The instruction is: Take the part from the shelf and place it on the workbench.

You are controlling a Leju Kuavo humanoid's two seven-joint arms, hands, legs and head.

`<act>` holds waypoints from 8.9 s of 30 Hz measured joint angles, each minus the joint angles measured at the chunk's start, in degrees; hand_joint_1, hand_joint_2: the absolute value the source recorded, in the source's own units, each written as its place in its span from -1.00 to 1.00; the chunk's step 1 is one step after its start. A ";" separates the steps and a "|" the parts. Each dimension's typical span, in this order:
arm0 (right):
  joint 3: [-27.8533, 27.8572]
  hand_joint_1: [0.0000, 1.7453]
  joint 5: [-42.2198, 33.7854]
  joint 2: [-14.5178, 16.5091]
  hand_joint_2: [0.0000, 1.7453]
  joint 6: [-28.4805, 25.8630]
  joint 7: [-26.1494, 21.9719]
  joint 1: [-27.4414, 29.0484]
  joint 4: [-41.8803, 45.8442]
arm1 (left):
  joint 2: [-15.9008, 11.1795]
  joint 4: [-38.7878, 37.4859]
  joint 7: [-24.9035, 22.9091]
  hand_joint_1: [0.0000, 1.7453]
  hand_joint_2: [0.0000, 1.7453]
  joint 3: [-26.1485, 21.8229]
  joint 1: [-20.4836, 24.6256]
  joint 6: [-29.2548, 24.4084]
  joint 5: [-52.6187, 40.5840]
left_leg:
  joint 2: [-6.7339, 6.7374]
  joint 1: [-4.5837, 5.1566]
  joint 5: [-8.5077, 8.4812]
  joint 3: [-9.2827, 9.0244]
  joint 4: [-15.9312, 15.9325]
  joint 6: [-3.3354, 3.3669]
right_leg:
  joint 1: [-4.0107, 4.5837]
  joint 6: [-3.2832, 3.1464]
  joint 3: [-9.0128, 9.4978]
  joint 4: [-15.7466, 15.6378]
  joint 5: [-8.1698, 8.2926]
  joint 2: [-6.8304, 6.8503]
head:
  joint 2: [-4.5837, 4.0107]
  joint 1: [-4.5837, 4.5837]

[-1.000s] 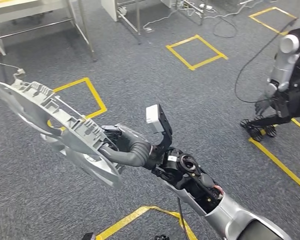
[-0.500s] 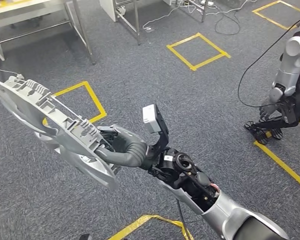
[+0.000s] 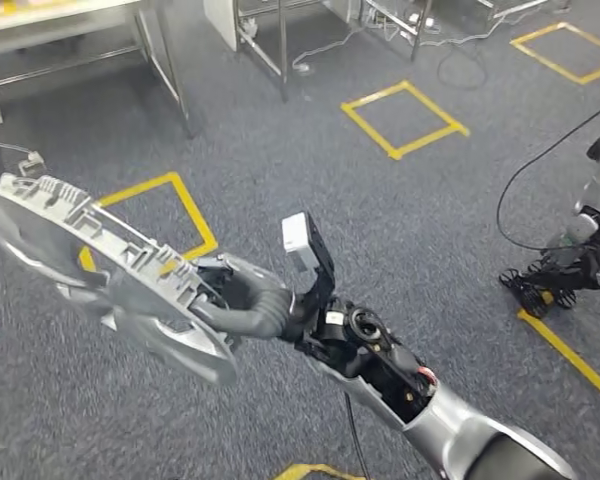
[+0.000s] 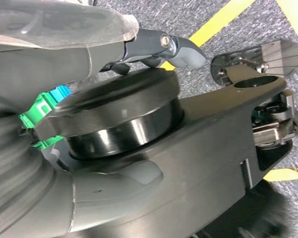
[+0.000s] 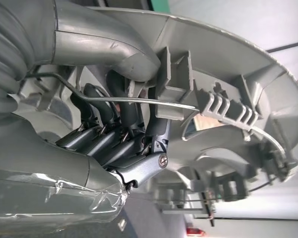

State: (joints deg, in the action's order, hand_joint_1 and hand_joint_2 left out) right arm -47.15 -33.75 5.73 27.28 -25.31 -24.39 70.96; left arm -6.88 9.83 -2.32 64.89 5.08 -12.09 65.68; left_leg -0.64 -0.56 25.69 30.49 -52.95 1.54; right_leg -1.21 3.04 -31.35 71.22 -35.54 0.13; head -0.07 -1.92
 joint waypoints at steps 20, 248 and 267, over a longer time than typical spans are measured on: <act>-0.22 0.88 3.47 0.19 1.00 1.17 -0.42 -0.63 -1.64 | -0.07 -0.06 -0.17 -1.00 1.00 -0.02 0.69 -0.44 0.04 | 2.00 -0.08 0.89 3.86 -5.42 -4.01 | 1.21 -3.96 0.68 -17.71 11.46 1.54 | -0.02 0.95; 2.78 0.88 0.50 -2.60 1.00 0.12 -4.87 3.27 -0.86 | -7.27 -0.66 -0.97 -1.00 1.00 -2.82 1.08 -4.20 2.61 | 0.39 -0.11 -1.20 3.10 -5.36 -2.30 | 0.80 -3.88 3.43 -20.75 10.87 -0.89 | -0.02 1.15; 4.77 0.88 0.45 -2.54 1.00 -2.53 -6.43 1.90 2.38 | -6.60 -0.65 -1.05 -1.00 1.00 -2.80 0.80 -3.43 1.88 | 0.10 0.77 -2.24 1.70 0.90 -1.28 | 0.95 -3.31 2.18 -19.10 9.97 -0.53 | -0.02 -0.38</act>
State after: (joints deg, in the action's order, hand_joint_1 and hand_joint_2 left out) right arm -42.37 -33.29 3.19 24.75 -31.74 -22.48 73.34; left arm -13.49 9.18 -3.37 62.09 5.87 -15.52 67.57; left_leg -0.54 0.21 23.45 32.19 -52.05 0.26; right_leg -0.25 -0.27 -29.16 52.12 -25.57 -0.39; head -0.08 -2.31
